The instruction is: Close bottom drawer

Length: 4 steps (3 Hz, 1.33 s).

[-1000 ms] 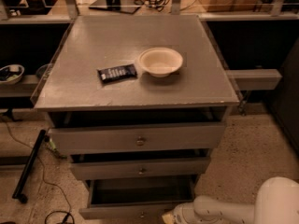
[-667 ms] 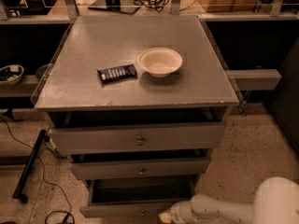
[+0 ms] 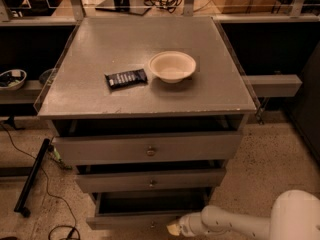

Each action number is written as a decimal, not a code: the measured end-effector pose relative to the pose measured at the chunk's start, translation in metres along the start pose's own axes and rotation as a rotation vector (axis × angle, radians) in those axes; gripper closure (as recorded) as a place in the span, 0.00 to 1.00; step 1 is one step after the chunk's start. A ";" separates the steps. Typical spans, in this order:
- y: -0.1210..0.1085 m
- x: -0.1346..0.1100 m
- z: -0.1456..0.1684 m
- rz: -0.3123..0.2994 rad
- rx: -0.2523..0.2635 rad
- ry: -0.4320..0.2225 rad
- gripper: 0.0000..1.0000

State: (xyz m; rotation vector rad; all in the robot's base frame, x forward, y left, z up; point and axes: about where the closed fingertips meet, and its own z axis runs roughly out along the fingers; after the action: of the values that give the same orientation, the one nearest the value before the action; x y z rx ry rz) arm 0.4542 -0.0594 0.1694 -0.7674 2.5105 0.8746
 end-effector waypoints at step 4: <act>-0.008 0.043 -0.007 0.089 0.026 0.038 1.00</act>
Offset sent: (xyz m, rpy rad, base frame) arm 0.0798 0.0514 0.0178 0.0852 -0.1227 0.0294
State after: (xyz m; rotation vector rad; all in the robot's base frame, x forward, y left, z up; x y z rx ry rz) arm 0.4237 -0.0853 0.1493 -0.6746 2.6016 0.8622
